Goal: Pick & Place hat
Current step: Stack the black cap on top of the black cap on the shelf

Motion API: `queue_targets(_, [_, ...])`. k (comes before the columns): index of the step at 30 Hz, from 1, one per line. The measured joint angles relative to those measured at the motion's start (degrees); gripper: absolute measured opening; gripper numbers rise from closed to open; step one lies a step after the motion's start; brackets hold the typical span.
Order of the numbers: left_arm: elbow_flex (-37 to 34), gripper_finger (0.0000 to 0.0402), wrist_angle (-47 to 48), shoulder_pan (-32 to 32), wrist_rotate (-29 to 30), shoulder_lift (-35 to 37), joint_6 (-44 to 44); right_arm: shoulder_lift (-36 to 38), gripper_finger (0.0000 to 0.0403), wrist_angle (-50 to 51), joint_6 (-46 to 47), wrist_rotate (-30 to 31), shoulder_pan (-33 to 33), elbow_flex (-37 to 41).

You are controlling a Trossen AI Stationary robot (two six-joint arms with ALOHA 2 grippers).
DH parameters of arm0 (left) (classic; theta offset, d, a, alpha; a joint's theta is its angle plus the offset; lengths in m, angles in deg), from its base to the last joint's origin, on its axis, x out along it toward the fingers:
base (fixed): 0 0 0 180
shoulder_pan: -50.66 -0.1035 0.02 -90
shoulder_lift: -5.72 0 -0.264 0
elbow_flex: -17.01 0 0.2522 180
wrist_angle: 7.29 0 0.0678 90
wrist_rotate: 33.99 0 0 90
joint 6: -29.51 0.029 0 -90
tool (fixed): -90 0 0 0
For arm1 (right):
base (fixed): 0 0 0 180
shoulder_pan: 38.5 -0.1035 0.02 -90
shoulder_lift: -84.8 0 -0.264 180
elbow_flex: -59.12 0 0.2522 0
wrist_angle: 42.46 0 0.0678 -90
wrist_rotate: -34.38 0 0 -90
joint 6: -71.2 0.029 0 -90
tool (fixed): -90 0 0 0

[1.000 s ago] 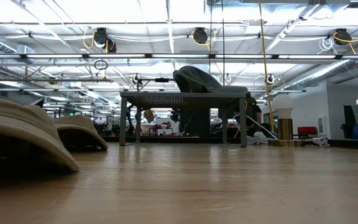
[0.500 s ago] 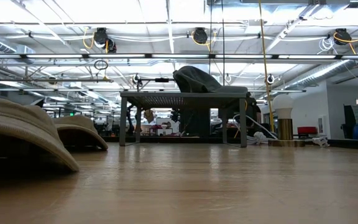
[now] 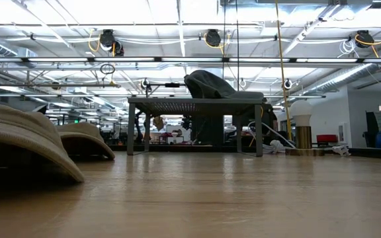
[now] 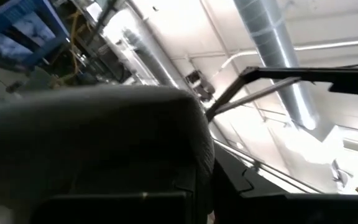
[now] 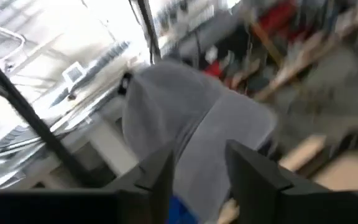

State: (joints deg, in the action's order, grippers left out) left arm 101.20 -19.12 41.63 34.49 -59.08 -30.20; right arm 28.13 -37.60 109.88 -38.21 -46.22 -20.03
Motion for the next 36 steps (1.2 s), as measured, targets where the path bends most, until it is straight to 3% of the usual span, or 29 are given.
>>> queue_targets(6, [0.0, 0.0019, -0.1, -0.3, -4.2, 1.0, -2.1, 1.8, 0.0224, 14.7, 25.1, -5.0, 0.0, 0.0])
queue_targets(11, [0.0, 0.0019, -1.7, -0.3, -4.3, 0.9, -1.3, 1.5, 0.0245, 12.1, 36.1, -7.7, 0.2, 3.4])
queue_targets(15, [0.0, 0.0019, -3.7, -0.3, -2.2, 0.8, 0.9, 0.3, 0.0248, -2.2, 39.3, -8.1, 0.2, 9.4])
queue_targets(19, [0.0, 0.0019, -6.0, -0.3, -0.5, 0.3, 2.7, -2.1, 0.0243, -20.9, 41.1, -5.1, 0.3, 16.5])
queue_targets(22, [0.0, 0.0019, -6.4, -0.3, 0.3, -0.1, 3.6, -4.2, 0.0236, -29.6, 40.6, -2.9, 0.4, 20.2])
queue_targets(28, [0.0, 0.0019, -10.6, -0.3, 0.9, -2.9, 4.5, -7.3, 0.0224, -35.3, 36.7, -2.7, 2.3, 21.3])
queue_targets(36, [1.7, 0.0019, -16.8, -0.7, 0.7, -9.6, 3.8, -9.9, 0.0221, -39.6, 35.5, -7.1, 5.4, 21.3])
